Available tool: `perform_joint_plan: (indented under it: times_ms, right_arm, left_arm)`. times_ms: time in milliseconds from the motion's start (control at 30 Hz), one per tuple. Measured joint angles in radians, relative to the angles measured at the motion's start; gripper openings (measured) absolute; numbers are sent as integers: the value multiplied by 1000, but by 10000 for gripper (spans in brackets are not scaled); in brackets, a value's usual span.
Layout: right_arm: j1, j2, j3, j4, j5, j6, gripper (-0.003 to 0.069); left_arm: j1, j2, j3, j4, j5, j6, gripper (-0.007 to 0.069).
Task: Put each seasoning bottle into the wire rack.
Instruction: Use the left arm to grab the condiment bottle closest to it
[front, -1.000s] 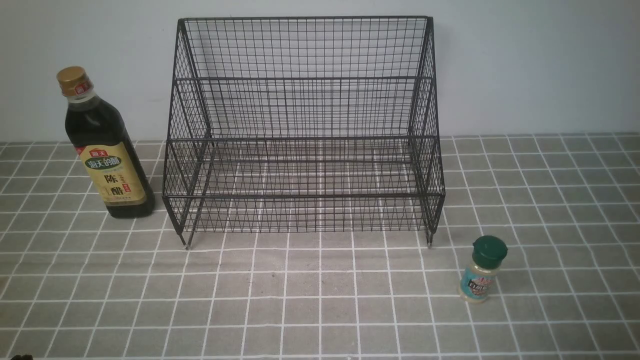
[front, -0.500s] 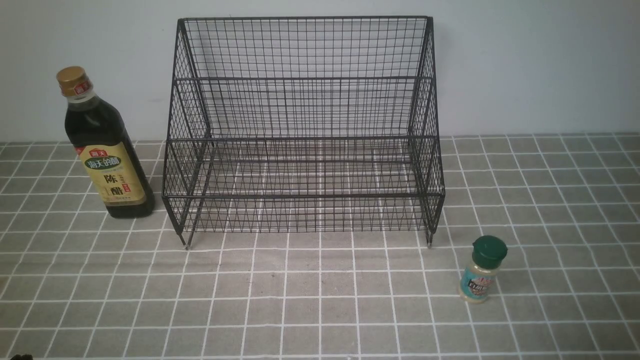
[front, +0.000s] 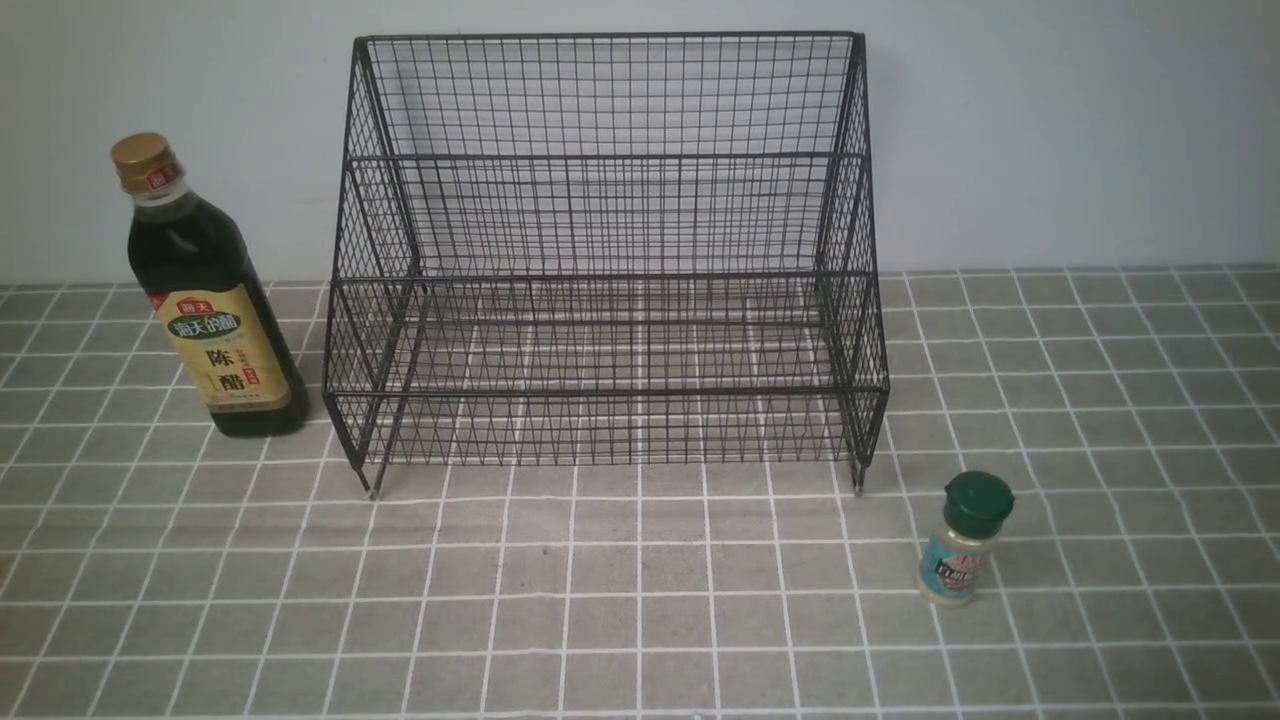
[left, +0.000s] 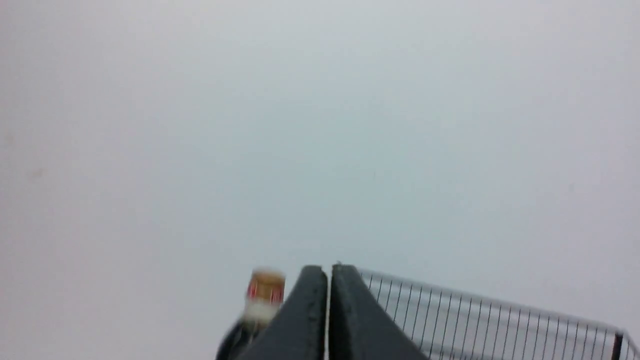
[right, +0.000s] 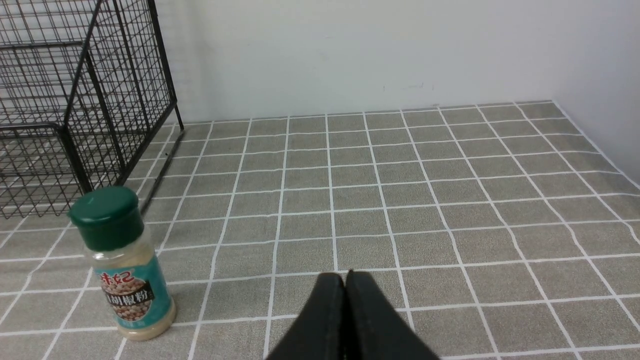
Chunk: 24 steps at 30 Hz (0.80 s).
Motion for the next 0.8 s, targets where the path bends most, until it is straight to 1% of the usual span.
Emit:
perform_joint_plan:
  times_ms: [67, 167, 300, 367, 400, 467, 500, 533, 633, 800]
  right_arm:
    - [0, 0, 0, 0, 0, 0, -14]
    - [0, 0, 0, 0, 0, 0, -14]
    - [0, 0, 0, 0, 0, 0, -14]
    - [0, 0, 0, 0, 0, 0, -14]
    - [0, 0, 0, 0, 0, 0, -14]
    - [0, 0, 0, 0, 0, 0, -14]
    - [0, 0, 0, 0, 0, 0, -14]
    - [0, 0, 0, 0, 0, 0, -14]
    - [0, 0, 0, 0, 0, 0, -14]
    - [0, 0, 0, 0, 0, 0, -14]
  left_arm:
    - [0, 0, -1, -1, -38, 0, -7]
    - [0, 12, -2, -1, -38, 0, -7]
    - [0, 138, -67, -1, 52, 0, -7]
    - [0, 237, -132, 0, 116, 0, -2]
    - [0, 315, -182, 2, 139, 0, 10]
    - [0, 385, -225, 7, 151, 0, 28]
    - [0, 443, -261, 17, 154, 0, 48]
    - [0, 548, -323, 38, 155, 0, 96]
    - [0, 653, -382, 67, 157, 0, 158]
    - [0, 939, -523, 120, 149, 0, 391]
